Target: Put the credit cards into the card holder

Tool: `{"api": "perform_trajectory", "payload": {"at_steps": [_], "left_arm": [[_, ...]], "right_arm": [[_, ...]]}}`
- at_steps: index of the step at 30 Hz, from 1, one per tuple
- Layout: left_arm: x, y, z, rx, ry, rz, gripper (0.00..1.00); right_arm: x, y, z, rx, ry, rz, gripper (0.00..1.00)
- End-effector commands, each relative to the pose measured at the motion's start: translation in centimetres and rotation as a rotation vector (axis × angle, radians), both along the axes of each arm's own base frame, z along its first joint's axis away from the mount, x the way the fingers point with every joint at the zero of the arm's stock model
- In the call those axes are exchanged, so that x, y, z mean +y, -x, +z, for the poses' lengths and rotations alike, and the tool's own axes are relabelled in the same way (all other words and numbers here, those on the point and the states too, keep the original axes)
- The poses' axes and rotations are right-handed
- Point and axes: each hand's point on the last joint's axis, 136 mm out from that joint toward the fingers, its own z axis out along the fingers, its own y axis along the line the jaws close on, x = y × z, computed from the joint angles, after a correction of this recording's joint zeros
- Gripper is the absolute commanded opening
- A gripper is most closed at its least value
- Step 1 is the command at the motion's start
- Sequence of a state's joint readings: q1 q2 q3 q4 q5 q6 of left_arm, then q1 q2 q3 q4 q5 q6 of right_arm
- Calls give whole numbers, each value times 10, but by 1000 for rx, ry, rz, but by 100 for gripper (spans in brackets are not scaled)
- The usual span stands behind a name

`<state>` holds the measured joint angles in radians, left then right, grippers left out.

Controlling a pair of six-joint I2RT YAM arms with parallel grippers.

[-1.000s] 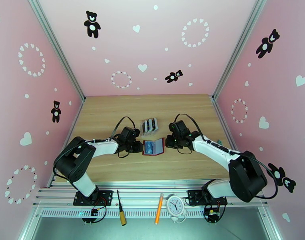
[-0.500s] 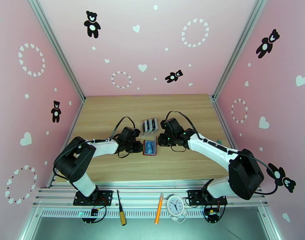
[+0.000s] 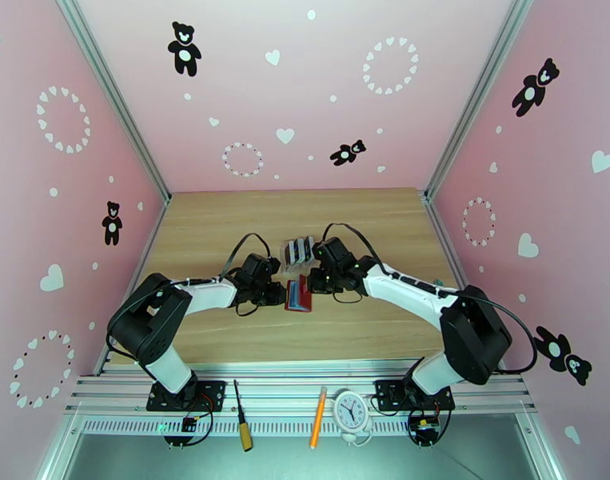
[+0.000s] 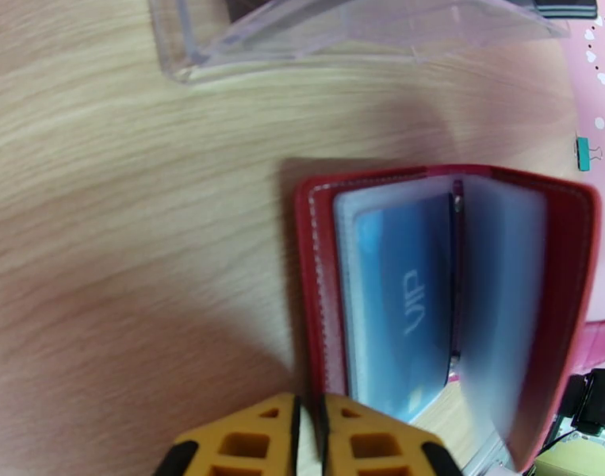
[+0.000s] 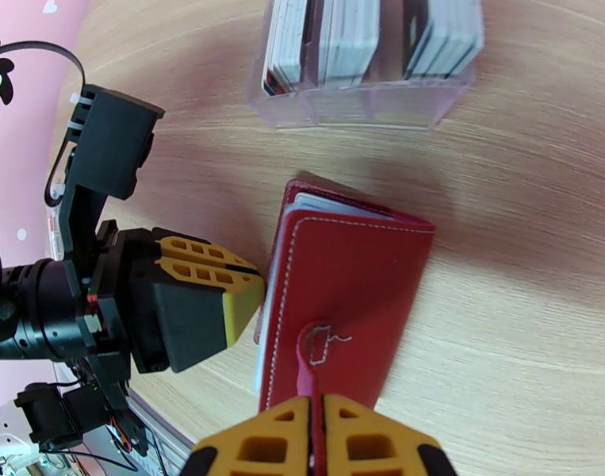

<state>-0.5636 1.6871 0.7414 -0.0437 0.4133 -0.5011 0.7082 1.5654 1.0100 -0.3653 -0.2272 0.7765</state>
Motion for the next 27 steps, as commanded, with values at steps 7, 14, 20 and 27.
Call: {"api": "perform_trajectory", "payload": {"at_steps": [7,14,20,27], "left_arm": [[1,-3,2,8,3,9,18],[13,-8,7,-19,-5,52,18],[22,-12,7,-19,-11,85,18],[34,-16,9,-26,-4,128,18]], "right_arm": [[23,-5,-8,16,-12,12,15],[37,-5,-16,32,-14,28,20],[48,-6,-23,48,-16,40,21],[56,-7,-33,66,-16,44,24]]}}
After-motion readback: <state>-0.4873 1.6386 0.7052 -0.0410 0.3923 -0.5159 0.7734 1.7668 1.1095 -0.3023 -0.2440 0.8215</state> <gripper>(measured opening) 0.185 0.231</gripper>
